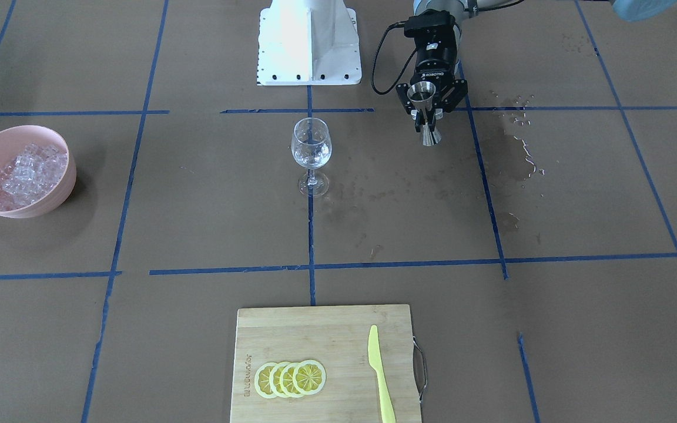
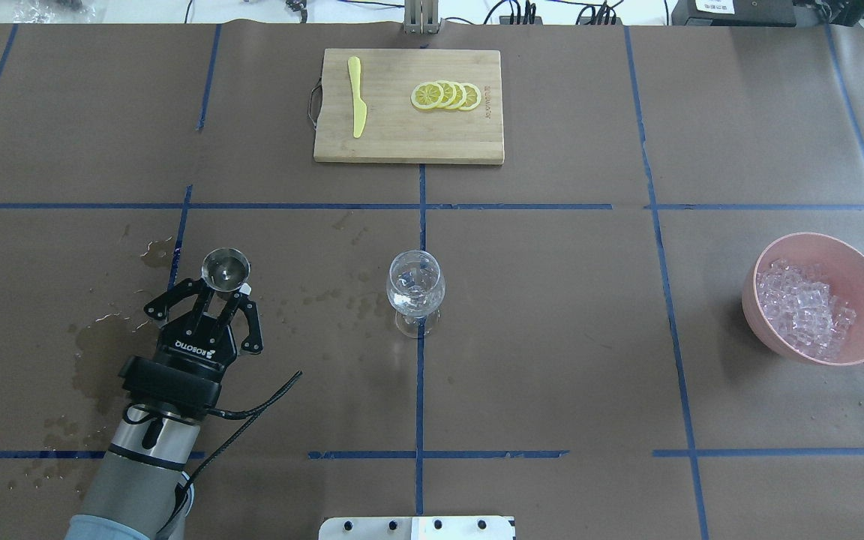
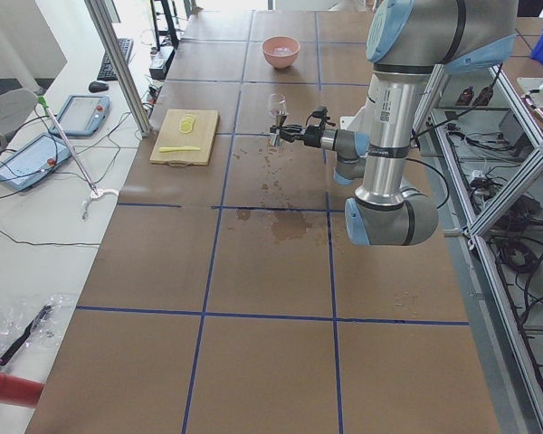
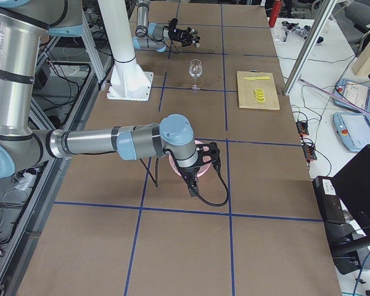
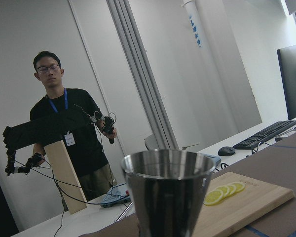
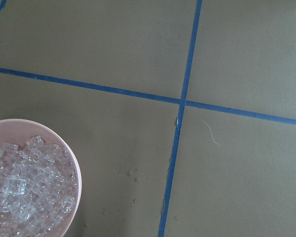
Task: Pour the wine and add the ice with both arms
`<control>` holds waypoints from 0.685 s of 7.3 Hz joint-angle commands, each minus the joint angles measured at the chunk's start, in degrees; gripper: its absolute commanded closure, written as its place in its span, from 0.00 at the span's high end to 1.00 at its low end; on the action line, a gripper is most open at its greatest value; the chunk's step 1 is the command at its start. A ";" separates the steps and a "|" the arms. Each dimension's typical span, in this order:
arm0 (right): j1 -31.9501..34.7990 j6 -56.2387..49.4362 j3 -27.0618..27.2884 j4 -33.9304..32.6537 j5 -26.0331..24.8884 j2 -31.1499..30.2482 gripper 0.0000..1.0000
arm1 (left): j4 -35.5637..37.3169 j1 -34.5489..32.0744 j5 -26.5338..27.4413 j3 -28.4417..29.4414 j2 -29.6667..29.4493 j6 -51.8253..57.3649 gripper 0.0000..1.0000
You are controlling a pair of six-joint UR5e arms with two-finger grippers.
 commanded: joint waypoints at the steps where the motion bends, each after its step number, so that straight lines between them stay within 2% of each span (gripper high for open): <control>1: 0.24 -0.01 -0.15 0.00 0.00 0.00 1.00 | 6.20 -0.27 -0.01 -0.13 -2.10 0.32 0.00; 3: 0.24 -0.01 -0.15 0.00 -0.09 0.00 1.00 | 7.71 -0.27 -0.45 -0.21 -2.55 0.41 0.00; 5: 0.33 -0.01 -0.24 0.00 -0.09 0.00 1.00 | 15.07 -0.10 -0.54 -0.65 -4.83 0.41 0.00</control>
